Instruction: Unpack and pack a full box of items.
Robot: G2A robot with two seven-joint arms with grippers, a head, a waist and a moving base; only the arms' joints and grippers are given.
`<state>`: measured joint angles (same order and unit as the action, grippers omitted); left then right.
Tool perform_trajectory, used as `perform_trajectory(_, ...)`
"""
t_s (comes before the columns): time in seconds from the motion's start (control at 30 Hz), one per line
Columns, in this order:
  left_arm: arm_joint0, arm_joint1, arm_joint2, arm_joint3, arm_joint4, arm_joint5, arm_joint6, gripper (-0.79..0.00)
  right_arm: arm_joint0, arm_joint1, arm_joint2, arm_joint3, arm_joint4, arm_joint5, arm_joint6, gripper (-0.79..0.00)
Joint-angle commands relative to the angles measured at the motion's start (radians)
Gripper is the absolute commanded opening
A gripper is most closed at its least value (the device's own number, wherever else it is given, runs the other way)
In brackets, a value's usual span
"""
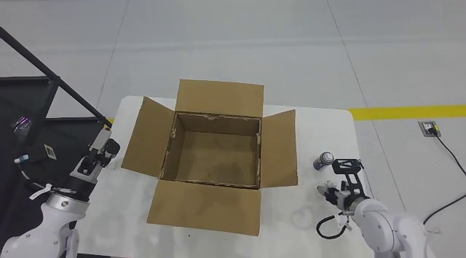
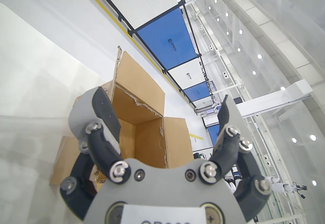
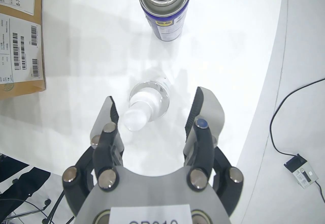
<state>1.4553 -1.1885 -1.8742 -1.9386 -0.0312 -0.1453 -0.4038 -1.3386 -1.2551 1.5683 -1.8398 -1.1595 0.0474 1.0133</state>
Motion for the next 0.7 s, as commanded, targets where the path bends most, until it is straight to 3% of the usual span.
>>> perform_trajectory(0.0,0.002,0.001,0.001,-0.004,0.002,0.001,0.002,0.0,0.009,0.0,-0.008,0.011,-0.005,0.0,-0.004,-0.48)
perform_trajectory(0.13,0.004,0.002,0.003,-0.005,0.003,0.0,0.009,0.0,0.016,0.002,-0.014,0.011,-0.012,0.002,-0.017,-0.653)
perform_trajectory(0.2,0.005,0.002,0.004,-0.006,0.007,0.0,0.015,0.0,0.018,0.003,-0.014,-0.003,-0.021,0.001,-0.014,-0.785)
perform_trajectory(0.37,0.008,0.003,0.004,-0.006,0.002,-0.001,0.022,0.0,-0.001,0.008,-0.002,-0.109,-0.043,0.001,-0.009,-0.785)
perform_trajectory(0.67,0.014,0.005,0.006,-0.015,-0.01,-0.007,0.023,0.0,0.023,0.015,-0.041,-0.476,-0.194,-0.007,0.066,-0.785)
